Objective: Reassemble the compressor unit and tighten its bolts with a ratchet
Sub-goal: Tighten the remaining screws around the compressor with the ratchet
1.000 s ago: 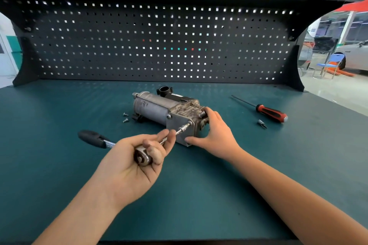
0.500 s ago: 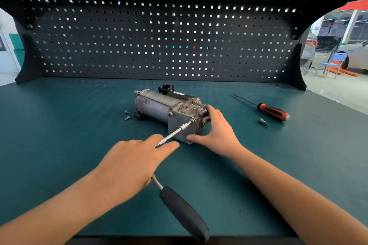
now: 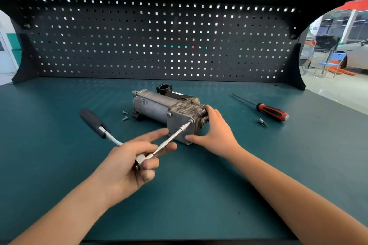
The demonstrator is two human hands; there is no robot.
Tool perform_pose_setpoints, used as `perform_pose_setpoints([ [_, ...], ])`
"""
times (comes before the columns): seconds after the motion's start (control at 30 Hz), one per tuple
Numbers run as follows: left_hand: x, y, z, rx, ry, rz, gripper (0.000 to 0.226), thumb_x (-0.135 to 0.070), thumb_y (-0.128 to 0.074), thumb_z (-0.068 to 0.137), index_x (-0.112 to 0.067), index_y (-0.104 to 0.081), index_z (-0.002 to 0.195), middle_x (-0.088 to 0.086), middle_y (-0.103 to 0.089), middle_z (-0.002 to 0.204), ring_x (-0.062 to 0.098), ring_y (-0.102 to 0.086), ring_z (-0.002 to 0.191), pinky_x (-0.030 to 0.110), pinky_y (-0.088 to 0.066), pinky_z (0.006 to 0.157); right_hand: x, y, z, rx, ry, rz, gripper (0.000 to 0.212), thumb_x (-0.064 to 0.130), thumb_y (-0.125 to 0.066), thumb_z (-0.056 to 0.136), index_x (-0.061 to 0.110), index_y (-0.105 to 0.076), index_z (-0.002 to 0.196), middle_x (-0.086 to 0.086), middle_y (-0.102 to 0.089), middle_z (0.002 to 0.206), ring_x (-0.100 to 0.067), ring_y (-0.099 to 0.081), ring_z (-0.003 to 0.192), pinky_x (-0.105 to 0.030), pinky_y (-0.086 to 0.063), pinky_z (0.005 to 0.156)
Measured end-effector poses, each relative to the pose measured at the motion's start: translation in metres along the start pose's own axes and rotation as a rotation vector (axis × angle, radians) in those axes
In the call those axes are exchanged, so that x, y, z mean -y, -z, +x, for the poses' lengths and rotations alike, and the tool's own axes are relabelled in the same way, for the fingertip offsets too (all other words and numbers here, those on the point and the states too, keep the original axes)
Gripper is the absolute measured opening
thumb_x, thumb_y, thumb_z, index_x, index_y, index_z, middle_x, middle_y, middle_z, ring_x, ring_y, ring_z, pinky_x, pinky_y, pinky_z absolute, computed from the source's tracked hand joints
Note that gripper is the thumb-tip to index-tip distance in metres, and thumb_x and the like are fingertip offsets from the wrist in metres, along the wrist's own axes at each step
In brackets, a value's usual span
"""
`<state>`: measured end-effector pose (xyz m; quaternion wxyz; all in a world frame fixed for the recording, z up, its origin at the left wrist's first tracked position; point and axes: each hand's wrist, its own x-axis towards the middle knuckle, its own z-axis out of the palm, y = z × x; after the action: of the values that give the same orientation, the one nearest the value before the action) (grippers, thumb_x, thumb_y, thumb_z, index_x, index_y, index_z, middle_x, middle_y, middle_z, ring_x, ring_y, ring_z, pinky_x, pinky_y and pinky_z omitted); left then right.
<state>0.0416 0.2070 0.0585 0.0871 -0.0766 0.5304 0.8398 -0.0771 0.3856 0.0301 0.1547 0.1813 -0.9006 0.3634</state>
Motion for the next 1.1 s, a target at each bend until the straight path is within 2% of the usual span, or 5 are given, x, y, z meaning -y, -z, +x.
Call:
perform_pose_setpoints([
  [0.2, -0.014, 0.003, -0.008, 0.047, -0.499, 1.121, 0.042, -0.001, -0.047, 0.087, -0.038, -0.066, 0.094, -0.024, -0.065, 0.077, 0.007, -0.047, 0.045, 0.015, -0.033, 0.043, 0.001, 0.001, -0.001, -0.002, -0.002, -0.008, 0.098, 0.042, -0.08, 0.065, 0.016, -0.025, 0.142, 0.002, -0.038, 0.137, -0.017, -0.041, 0.124, -0.02, -0.029, 0.087],
  [0.33, -0.02, 0.006, -0.009, 0.034, -0.881, 2.107, 0.047, 0.005, -0.071, 0.03, -0.019, -0.068, 0.07, -0.003, -0.066, 0.081, 0.016, -0.053, 0.042, 0.018, -0.035, 0.035, 0.001, 0.002, -0.001, 0.007, -0.003, -0.012, 0.091, 0.043, -0.081, 0.064, 0.018, -0.031, 0.136, 0.003, -0.041, 0.13, -0.016, -0.044, 0.119, -0.021, -0.032, 0.085],
  [0.6, -0.01, -0.004, -0.001, -0.013, 0.08, -0.198, 0.028, -0.001, -0.052, 0.078, -0.002, -0.06, 0.105, 0.021, -0.071, 0.094, 0.005, -0.047, 0.037, 0.014, -0.045, 0.037, 0.001, 0.001, 0.0, 0.0, 0.01, -0.015, 0.088, 0.043, -0.08, 0.065, 0.019, -0.033, 0.134, 0.003, -0.042, 0.128, -0.017, -0.046, 0.117, -0.022, -0.033, 0.086],
  [0.73, -0.003, -0.007, -0.004, 0.044, 0.088, -0.554, 0.033, -0.008, -0.05, 0.069, 0.005, -0.057, 0.099, 0.022, -0.069, 0.088, 0.004, -0.044, 0.034, 0.012, -0.04, 0.031, 0.001, 0.001, -0.001, 0.007, 0.004, -0.024, 0.094, 0.045, -0.079, 0.066, 0.017, -0.027, 0.14, 0.002, -0.039, 0.134, -0.018, -0.042, 0.122, -0.022, -0.031, 0.087],
  [1.1, -0.018, 0.002, -0.013, 0.048, -0.819, 1.943, 0.079, -0.008, -0.059, 0.072, -0.045, -0.031, 0.136, -0.026, -0.048, 0.09, 0.011, -0.056, 0.077, 0.022, -0.038, 0.058, 0.005, -0.005, 0.0, -0.015, -0.012, -0.02, 0.088, 0.039, -0.075, 0.069, 0.015, -0.025, 0.138, -0.001, -0.036, 0.128, -0.021, -0.044, 0.117, -0.023, -0.033, 0.082],
])
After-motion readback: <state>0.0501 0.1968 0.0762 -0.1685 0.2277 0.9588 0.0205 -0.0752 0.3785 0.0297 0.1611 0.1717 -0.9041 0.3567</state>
